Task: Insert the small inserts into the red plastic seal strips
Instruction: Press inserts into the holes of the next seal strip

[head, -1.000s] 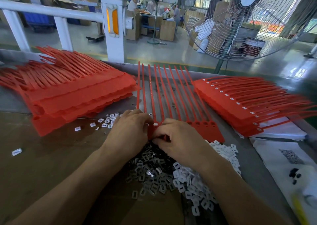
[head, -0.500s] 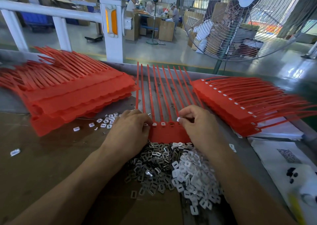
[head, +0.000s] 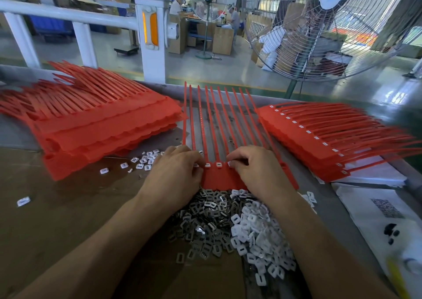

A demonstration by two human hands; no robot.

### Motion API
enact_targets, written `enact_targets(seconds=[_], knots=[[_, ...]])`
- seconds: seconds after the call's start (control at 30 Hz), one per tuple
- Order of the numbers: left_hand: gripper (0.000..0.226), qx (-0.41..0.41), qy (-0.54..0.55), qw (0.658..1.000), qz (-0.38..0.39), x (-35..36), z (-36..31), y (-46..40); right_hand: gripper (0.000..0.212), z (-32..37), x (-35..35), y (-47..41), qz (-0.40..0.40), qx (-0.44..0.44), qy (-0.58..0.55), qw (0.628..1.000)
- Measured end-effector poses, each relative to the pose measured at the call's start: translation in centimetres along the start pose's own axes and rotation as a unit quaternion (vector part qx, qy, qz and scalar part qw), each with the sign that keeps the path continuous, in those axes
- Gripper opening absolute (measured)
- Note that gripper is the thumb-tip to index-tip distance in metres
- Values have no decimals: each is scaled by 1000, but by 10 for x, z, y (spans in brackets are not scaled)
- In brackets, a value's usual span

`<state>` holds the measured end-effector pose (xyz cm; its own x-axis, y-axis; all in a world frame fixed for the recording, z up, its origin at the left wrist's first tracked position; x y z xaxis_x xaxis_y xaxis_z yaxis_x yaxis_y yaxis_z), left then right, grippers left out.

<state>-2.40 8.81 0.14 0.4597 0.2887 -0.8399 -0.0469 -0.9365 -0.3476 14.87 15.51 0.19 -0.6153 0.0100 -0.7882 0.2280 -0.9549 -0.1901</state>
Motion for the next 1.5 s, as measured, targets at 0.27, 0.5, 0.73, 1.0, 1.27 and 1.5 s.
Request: enact_targets(seconds=[0.27,0.5,0.73,1.0,1.27,1.5], knots=[[20,0,3,1000,-1,0,1,0,25,-1,0,3,13,10,34,999],[21,0,5,1000,1,-1,0,1,23,0,-9,11,-7,14,31,999],[23,-3,2,1000,1,-1,-1,1,30,4,-5,13,19,-13,84,996],[23,-8,0,1000,2,-1,-1,1,32,20,0,20,27,-44,204,978],[24,-4,-14,1000,6,0,-1,1,38,20,3,14,56,-34,258,964],[23,-1,-18,1000,3,0,-2,1,51,8,-3,20,84,-51,193,976]])
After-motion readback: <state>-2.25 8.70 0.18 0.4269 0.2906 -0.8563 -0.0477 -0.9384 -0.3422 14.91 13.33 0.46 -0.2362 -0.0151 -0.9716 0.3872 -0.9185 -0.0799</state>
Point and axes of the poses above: each hand's wrist, its own y-axis away from the middle knuckle, its own x-axis out of the palm, z = x × y, the point moved 7 cm from there along -y, towards the middle knuckle, and after that the axes turned 7 degrees about x, right-handed, at the moved point
